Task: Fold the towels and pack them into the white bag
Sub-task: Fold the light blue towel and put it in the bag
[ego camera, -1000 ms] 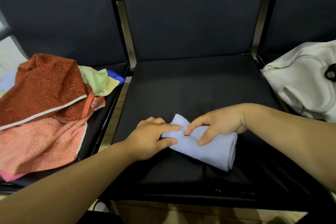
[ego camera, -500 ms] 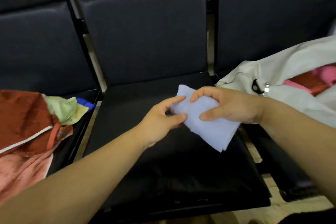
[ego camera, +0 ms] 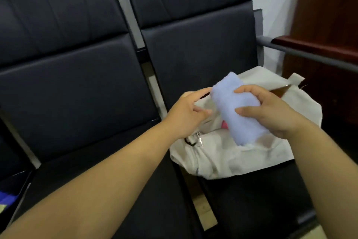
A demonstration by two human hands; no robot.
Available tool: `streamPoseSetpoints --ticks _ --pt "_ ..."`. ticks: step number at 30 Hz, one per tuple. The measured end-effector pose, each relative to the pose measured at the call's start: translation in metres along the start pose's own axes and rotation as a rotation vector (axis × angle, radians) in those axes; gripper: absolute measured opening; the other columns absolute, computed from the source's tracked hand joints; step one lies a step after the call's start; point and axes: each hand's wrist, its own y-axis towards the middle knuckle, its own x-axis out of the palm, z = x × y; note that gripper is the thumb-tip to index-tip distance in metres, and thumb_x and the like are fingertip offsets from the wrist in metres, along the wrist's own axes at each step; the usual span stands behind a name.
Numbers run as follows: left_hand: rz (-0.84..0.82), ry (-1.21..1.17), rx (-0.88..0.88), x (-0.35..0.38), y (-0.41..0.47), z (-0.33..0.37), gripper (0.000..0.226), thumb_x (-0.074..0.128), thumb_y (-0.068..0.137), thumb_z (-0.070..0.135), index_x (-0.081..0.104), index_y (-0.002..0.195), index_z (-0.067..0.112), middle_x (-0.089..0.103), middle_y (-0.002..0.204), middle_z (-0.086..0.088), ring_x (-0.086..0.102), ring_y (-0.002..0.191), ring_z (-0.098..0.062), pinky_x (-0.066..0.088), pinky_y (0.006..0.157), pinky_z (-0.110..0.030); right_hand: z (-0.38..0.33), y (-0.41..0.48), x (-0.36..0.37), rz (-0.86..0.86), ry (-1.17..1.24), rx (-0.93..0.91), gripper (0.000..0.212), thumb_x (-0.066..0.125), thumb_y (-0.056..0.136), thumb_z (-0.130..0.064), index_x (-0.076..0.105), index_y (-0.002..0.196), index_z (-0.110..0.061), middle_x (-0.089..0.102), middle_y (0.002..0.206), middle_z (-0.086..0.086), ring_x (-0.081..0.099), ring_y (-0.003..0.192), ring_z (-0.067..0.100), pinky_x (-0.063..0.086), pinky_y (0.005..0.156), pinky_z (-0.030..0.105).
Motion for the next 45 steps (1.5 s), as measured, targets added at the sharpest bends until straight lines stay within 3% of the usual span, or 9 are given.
streamPoseSetpoints --ticks 4,7,15,20,25,28,33,40,45 --pt "-0.263 0.449 0.017 0.004 0.029 -0.006 0.040 0.065 0.095 0.044 0.056 0.132 0.056 0.025 0.157 0.014 0.028 0.142 -0.014 0.027 0.116 -0.035 0.036 0.019 -0.012 0.283 0.071 -0.013 0.042 0.077 0.088 -0.022 0.061 0.120 -0.046 0.050 0.136 -0.011 0.054 0.118 0.017 0.052 0.088 0.034" --pt "-0.464 0.707 0.049 0.005 0.046 -0.001 0.030 0.056 0.098 0.051 0.057 0.126 0.063 0.015 0.166 0.014 0.011 0.147 -0.015 0.008 0.116 -0.041 0.052 0.026 -0.013 0.296 0.097 0.004 0.043 0.077 0.088 -0.022 0.060 0.120 -0.045 0.049 0.136 -0.011 0.053 0.116 0.015 0.052 0.087 0.033" --pt "-0.675 1.039 0.007 0.026 0.076 -0.006 0.041 0.026 0.103 0.062 0.048 0.137 0.058 0.042 0.116 0.009 0.047 0.114 -0.021 0.036 0.092 -0.041 0.067 0.027 -0.018 0.264 0.215 0.086 0.041 0.080 0.084 -0.023 0.065 0.109 -0.052 0.053 0.132 -0.009 0.057 0.117 0.026 0.055 0.096 0.054" --pt "-0.480 0.722 -0.054 0.021 0.071 -0.020 0.036 0.038 0.105 0.049 0.060 0.130 0.035 0.051 0.109 0.007 0.057 0.106 -0.018 0.045 0.096 -0.039 0.063 0.023 -0.014 0.294 0.225 0.074 0.039 0.078 0.086 -0.020 0.064 0.110 -0.047 0.055 0.126 -0.013 0.059 0.113 0.022 0.056 0.094 0.049" --pt "-0.042 0.231 -0.143 -0.008 0.069 -0.020 0.046 0.061 0.100 0.032 0.053 0.144 0.030 0.053 0.137 0.010 0.053 0.125 -0.010 0.040 0.109 -0.029 0.050 0.026 0.004 0.353 0.353 0.073 0.039 0.076 0.087 -0.020 0.061 0.113 -0.045 0.058 0.124 -0.014 0.063 0.109 0.020 0.058 0.091 0.046" --pt "-0.053 0.087 -0.192 -0.033 0.071 -0.021 0.065 0.074 0.086 0.032 0.051 0.146 0.033 0.059 0.140 0.010 0.058 0.126 -0.011 0.046 0.110 -0.041 0.038 0.031 0.027 0.372 0.421 0.061 0.038 0.073 0.089 -0.018 0.059 0.117 -0.040 0.058 0.122 -0.014 0.063 0.104 0.013 0.056 0.082 0.034" --pt "-0.158 0.035 -0.210 -0.057 0.072 -0.011 0.075 0.072 0.091 0.006 0.039 0.154 0.031 0.070 0.124 0.003 0.072 0.107 -0.020 0.055 0.099 -0.047 0.032 0.041 0.066 0.424 0.453 0.143 0.044 0.074 0.086 -0.021 0.055 0.122 -0.038 0.060 0.115 -0.004 0.064 0.098 0.019 0.058 0.083 0.041" --pt "-0.268 0.016 -0.199 -0.074 0.053 -0.004 0.085 0.070 0.090 -0.002 0.029 0.158 0.031 0.071 0.126 0.002 0.070 0.112 -0.025 0.053 0.101 -0.052 0.045 0.034 0.084 0.042 0.056 0.277 0.047 0.074 0.091 -0.022 0.054 0.133 -0.026 0.053 0.098 -0.012 0.054 0.079 0.006 0.041 0.053 0.011" --pt "-0.292 -0.006 -0.201 -0.076 0.034 -0.006 0.090 0.073 0.083 0.007 0.030 0.157 0.035 0.068 0.130 0.007 0.069 0.114 -0.025 0.053 0.100 -0.056 0.029 0.049 0.091 -0.023 0.038 0.386 0.044 0.068 0.096 -0.025 0.055 0.136 -0.011 0.059 0.127 0.007 0.057 0.113 0.024 0.047 0.097 0.030"
